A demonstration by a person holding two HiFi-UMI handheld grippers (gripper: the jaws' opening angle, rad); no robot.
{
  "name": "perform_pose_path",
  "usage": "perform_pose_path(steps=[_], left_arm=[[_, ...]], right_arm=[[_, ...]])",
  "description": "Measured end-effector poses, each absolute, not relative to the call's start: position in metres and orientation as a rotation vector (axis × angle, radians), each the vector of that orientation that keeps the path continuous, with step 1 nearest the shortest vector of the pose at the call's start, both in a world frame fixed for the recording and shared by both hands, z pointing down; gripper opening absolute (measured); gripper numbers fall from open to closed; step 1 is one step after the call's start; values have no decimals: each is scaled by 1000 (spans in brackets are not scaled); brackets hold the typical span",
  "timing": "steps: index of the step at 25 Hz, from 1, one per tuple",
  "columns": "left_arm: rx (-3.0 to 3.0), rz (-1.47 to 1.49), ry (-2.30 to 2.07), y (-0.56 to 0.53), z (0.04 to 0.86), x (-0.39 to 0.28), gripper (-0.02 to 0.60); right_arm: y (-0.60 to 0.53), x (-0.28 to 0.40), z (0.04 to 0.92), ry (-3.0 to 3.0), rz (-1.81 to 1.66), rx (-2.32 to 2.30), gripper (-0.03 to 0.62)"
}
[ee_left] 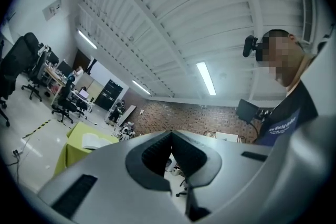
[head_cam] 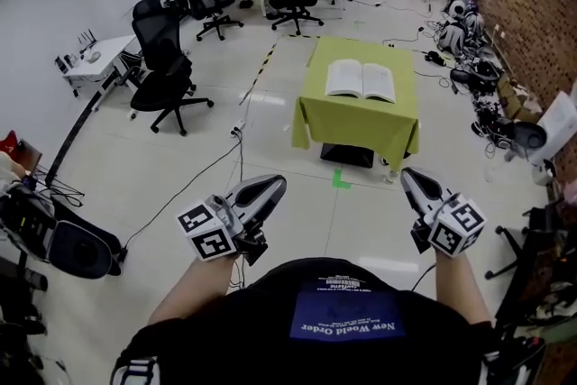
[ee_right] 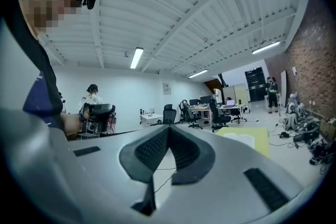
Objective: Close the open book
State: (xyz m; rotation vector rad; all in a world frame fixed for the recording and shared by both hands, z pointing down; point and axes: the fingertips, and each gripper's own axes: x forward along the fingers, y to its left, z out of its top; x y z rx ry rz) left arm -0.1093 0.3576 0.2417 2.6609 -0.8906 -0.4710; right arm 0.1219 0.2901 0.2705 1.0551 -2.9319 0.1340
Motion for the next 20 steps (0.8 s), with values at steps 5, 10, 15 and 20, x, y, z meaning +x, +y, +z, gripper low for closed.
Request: perform_pose_path(steps=[5, 10, 15, 20], left_arm=[[2642, -462, -867, 306, 246, -92, 8], [2653, -460, -782, 238, 252, -93, 8], [2681, -478, -662, 155, 250, -121, 8], [2728, -442, -549, 77, 242, -154, 8]], right_arm=[[245, 143, 284, -2911, 183, 1076, -14], [190, 142, 289, -2861, 199, 1143, -14], [122, 120, 275, -2808, 157, 1266, -14], [55, 85, 269, -2781, 175, 1362, -14]])
